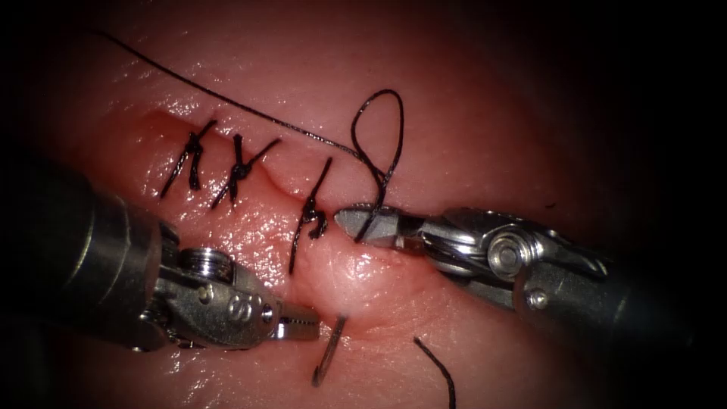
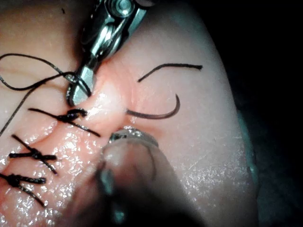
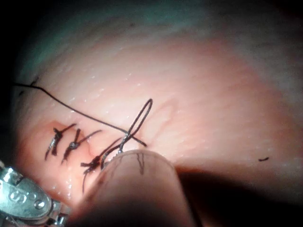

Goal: Wound Closure
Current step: Throw the needle through the bottom half of the incision with the right gripper

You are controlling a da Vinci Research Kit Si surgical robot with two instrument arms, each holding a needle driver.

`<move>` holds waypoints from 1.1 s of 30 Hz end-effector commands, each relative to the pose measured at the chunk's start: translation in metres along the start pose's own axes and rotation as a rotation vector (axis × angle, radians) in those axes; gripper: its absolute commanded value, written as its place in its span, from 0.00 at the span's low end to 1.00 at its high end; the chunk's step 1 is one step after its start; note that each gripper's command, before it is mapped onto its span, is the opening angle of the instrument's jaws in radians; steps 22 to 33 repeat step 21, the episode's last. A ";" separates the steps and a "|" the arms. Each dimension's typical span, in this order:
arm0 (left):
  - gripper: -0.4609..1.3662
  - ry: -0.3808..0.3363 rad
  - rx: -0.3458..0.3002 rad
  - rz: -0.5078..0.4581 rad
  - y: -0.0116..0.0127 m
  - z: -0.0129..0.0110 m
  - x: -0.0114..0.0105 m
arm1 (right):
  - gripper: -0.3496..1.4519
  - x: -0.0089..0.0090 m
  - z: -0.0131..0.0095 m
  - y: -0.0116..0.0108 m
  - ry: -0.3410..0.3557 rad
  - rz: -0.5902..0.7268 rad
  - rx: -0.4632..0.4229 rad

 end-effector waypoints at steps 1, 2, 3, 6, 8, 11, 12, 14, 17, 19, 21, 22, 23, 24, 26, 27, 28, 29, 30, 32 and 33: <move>0.11 0.000 -0.004 -0.003 0.0000 -0.0001 0.0000 | 0.00 0.0000 0.0000 0.0000 -0.001 -0.002 -0.006; 0.11 0.000 -0.004 -0.003 0.0000 -0.0001 0.0000 | 0.00 0.0000 0.0000 0.0000 -0.001 -0.002 -0.006; 0.11 0.000 -0.004 -0.003 0.0000 -0.0001 0.0000 | 0.00 0.0001 0.0001 0.0000 0.000 -0.002 -0.006; 0.11 0.000 -0.004 -0.003 0.0000 -0.0001 0.0000 | 0.00 0.0003 0.0001 0.0002 0.001 -0.002 -0.007; 0.11 0.000 -0.004 -0.003 0.0000 -0.0001 0.0000 | 0.00 0.0003 0.0001 0.0005 0.001 -0.004 -0.007; 0.11 0.003 -0.004 -0.004 0.0000 -0.0001 0.0000 | 0.00 0.0002 0.0002 0.0006 0.001 -0.005 -0.007; 0.11 0.003 -0.004 -0.004 0.0000 -0.0001 0.0000 | 0.00 0.0002 0.0002 0.0006 0.001 -0.005 -0.007; 0.11 0.003 -0.004 -0.004 0.0000 -0.0001 0.0000 | 0.00 0.0002 0.0002 0.0006 -0.001 -0.005 -0.005; 0.11 0.005 -0.003 -0.005 0.0000 -0.0001 0.0000 | 0.00 0.0003 0.0002 0.0006 -0.001 -0.005 -0.006; 0.11 0.005 -0.003 -0.005 0.0000 -0.0001 0.0001 | 0.00 0.0003 0.0002 0.0006 -0.001 -0.005 -0.006; 0.11 0.005 -0.003 0.001 0.0000 0.0000 0.0001 | 0.00 0.0003 0.0002 0.0006 -0.001 -0.005 -0.005; 0.11 0.005 -0.003 0.001 0.0000 0.0000 0.0001 | 0.00 0.0003 0.0002 0.0006 -0.001 -0.005 -0.005; 0.11 0.005 -0.003 0.001 0.0000 0.0000 0.0001 | 0.00 0.0003 0.0002 0.0006 -0.001 -0.005 -0.005; 0.11 0.005 -0.003 0.001 0.0000 0.0000 0.0001 | 0.00 0.0003 0.0002 0.0006 -0.001 -0.005 -0.005; 0.11 0.005 -0.003 0.001 0.0000 0.0000 0.0001 | 0.00 0.0003 0.0002 0.0006 -0.001 -0.005 -0.005; 0.11 0.005 -0.003 0.001 0.0000 0.0000 0.0001 | 0.00 0.0003 0.0002 0.0006 -0.001 -0.005 -0.005; 0.11 0.005 -0.003 0.001 0.0000 0.0000 0.0001 | 0.00 0.0003 0.0002 0.0006 -0.001 -0.005 -0.005; 0.11 0.005 -0.003 0.001 0.0000 0.0000 0.0001 | 0.00 0.0003 0.0002 0.0006 -0.001 -0.005 -0.005; 0.11 0.005 -0.003 0.001 0.0000 0.0000 0.0001 | 0.00 0.0003 0.0002 0.0006 -0.001 -0.005 -0.005; 0.11 0.005 -0.003 0.001 0.0000 0.0000 0.0001 | 0.00 0.0003 0.0002 0.0006 -0.001 -0.005 -0.005; 0.11 0.005 -0.003 0.001 0.0000 0.0000 0.0001 | 0.00 0.0003 0.0002 0.0006 -0.001 -0.005 -0.005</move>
